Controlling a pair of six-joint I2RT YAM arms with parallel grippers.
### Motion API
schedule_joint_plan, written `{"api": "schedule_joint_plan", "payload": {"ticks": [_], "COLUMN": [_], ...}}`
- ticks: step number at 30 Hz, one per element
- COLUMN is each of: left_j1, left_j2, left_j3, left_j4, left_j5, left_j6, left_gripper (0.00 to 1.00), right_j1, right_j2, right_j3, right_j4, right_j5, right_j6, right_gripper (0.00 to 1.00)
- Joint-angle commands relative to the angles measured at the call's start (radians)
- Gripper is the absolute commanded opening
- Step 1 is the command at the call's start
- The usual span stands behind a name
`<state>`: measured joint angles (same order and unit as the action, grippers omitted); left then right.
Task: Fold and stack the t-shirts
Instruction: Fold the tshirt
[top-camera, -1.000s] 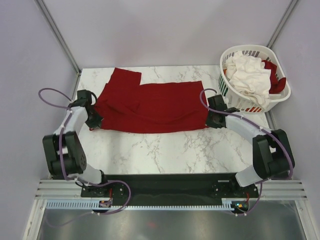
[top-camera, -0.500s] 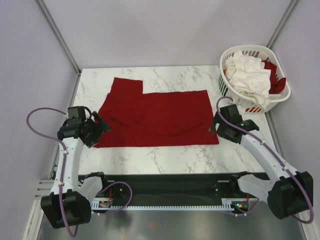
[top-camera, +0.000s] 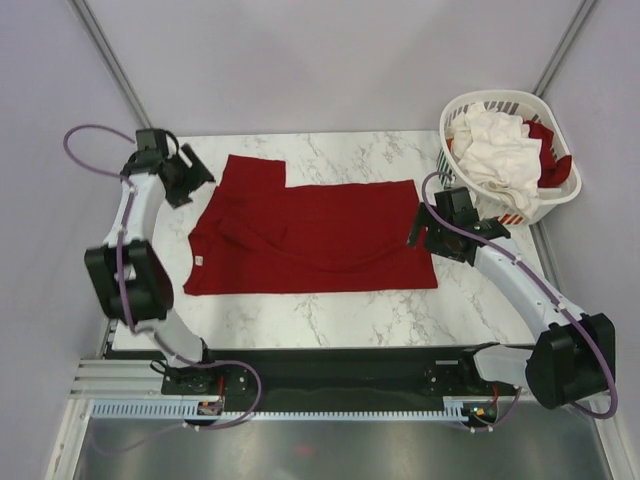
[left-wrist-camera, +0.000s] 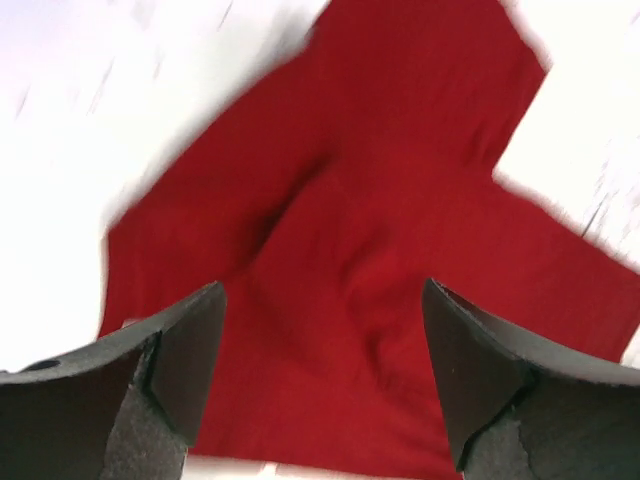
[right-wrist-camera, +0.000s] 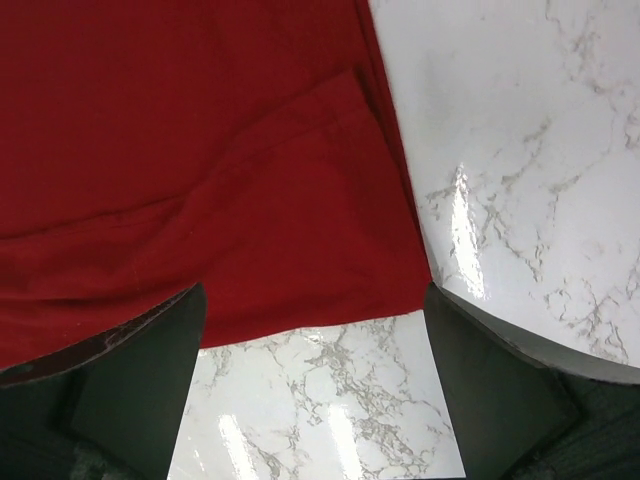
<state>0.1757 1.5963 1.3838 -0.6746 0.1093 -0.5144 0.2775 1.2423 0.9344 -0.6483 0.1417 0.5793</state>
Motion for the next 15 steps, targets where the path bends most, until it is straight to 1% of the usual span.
{"api": "schedule_joint_plan", "payload": {"ticks": [1,2,3,4,5,6,7,8,9,11,15], "left_j1": [0.004,0.004,0.002,0.001,0.001,0.004,0.004,0.004,0.005,0.011,0.012], "left_j2": [0.304,0.389,0.518,0.589,0.644,0.696,0.803,0.891,0.892,0.961,1.016], "left_j3": [0.298,0.452,0.522,0.593,0.717,0.780,0.840,0.942,0.983,1.037,1.046], "left_j4": [0.219,0.218,0.218,0.216,0.213,0.207,0.187,0.176,0.164,0.162,0.193], "left_j5": [0.107,0.172,0.199,0.214,0.227,0.236,0.246,0.248,0.250,0.247,0.256], "left_j6": [0.089,0.099,0.099,0.105,0.114,0.116,0.120,0.114,0.102,0.054,-0.042], "left_gripper": [0.85,0.83,0.82,0.82,0.82,0.83,0.84,0.86,0.87,0.89,0.90], "right_j1": [0.000,0.000,0.000,0.000,0.000,-0.001,-0.001,0.000,-0.001,-0.001,-0.001], "right_j2": [-0.012,-0.017,-0.023,-0.032,-0.037,-0.040,-0.049,-0.053,-0.058,-0.072,-0.061], "right_j3": [0.066,0.069,0.072,0.081,0.086,0.093,0.096,0.095,0.093,0.093,0.089], "right_j4": [0.042,0.044,0.036,0.029,0.023,0.009,0.003,-0.004,-0.004,-0.007,-0.005], "right_j5": [-0.042,-0.044,-0.047,-0.053,-0.076,-0.088,-0.094,-0.103,-0.106,-0.100,-0.094], "right_j6": [-0.075,-0.078,-0.082,-0.081,-0.081,-0.079,-0.076,-0.075,-0.075,-0.072,-0.078], "right_gripper": [0.98,0.98,0.98,0.98,0.98,0.98,0.98,0.98,0.98,0.98,0.98]}}
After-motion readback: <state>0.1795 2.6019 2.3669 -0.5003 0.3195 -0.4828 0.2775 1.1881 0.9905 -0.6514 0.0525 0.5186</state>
